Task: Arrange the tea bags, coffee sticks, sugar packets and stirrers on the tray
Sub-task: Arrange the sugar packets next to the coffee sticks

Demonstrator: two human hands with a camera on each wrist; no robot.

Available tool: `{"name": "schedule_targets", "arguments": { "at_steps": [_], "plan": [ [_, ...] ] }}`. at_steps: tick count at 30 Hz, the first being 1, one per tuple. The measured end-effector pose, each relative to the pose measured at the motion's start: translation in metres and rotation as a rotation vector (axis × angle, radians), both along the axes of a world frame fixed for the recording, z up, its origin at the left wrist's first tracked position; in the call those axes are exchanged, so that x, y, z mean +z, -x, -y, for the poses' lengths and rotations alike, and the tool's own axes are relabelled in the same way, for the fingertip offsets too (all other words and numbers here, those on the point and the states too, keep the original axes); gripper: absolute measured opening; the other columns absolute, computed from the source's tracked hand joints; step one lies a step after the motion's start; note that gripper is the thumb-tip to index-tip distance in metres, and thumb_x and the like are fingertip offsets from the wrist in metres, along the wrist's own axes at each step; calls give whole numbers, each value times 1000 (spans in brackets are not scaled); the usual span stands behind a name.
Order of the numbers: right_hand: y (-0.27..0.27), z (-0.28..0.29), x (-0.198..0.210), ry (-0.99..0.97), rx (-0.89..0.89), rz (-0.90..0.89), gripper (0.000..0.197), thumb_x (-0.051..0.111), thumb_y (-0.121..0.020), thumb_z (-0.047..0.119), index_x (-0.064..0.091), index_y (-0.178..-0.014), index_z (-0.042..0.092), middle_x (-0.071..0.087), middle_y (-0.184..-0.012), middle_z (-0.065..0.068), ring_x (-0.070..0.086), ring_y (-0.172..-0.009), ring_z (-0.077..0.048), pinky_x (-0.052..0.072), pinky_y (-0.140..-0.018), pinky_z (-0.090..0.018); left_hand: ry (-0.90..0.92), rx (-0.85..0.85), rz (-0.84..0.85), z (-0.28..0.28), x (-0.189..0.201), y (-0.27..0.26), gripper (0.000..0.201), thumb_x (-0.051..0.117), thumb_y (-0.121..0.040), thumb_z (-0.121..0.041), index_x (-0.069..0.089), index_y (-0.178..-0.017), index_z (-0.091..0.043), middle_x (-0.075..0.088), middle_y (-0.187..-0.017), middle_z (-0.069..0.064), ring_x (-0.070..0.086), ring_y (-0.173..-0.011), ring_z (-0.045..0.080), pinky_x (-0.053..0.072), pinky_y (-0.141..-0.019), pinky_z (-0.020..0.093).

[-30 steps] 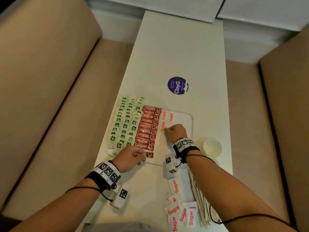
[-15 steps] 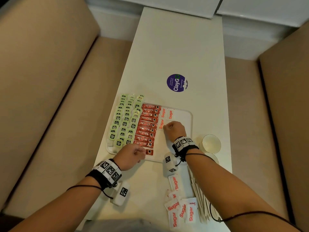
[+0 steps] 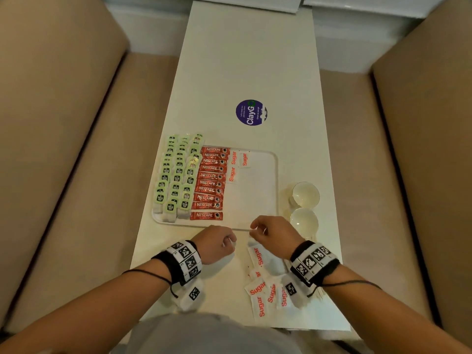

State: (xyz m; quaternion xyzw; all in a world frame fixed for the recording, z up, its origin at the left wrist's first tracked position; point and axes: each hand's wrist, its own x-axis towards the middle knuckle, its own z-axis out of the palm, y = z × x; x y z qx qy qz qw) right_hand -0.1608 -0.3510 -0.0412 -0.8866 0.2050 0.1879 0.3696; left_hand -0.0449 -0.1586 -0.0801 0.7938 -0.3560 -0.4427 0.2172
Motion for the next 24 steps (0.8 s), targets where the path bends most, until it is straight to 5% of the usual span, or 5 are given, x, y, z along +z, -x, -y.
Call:
{"name": "schedule_targets", "arguments": {
  "at_steps": [7,14,21,24],
  "plan": [
    [60,-10,-8,47,196,-141,38,66,-92,46,66,-123,25,67,-108,9,60,-86,-9,54,-83,-30,-50,-235,-7,16,-4,32,33,76,-82,-26,68,-114,-22,68,-98,-9,63,-84,10,52,-81,27],
    [81,-21,-24,153,345,-230,71,80,-76,54,45,-131,25,64,-113,3,64,-96,-21,55,-84,-38,-78,-362,27,22,-11,53,41,81,-80,-29,65,-117,-20,66,-100,-3,61,-87,16,51,-80,29],
    [76,-27,-35,231,435,-182,55,75,-85,46,48,-128,23,63,-110,0,64,-91,-21,54,-77,-36,-97,-346,66,21,-14,63,37,78,-81,-24,64,-115,-18,65,-91,-5,58,-78,14,43,-67,25],
    [74,-26,-37,229,433,-180,54,73,-88,44,50,-132,23,62,-112,0,64,-95,-22,55,-81,-37,-106,-292,85,20,-15,63,27,74,-83,-19,69,-109,-14,68,-93,-1,57,-79,13,47,-73,25]
  ]
}}
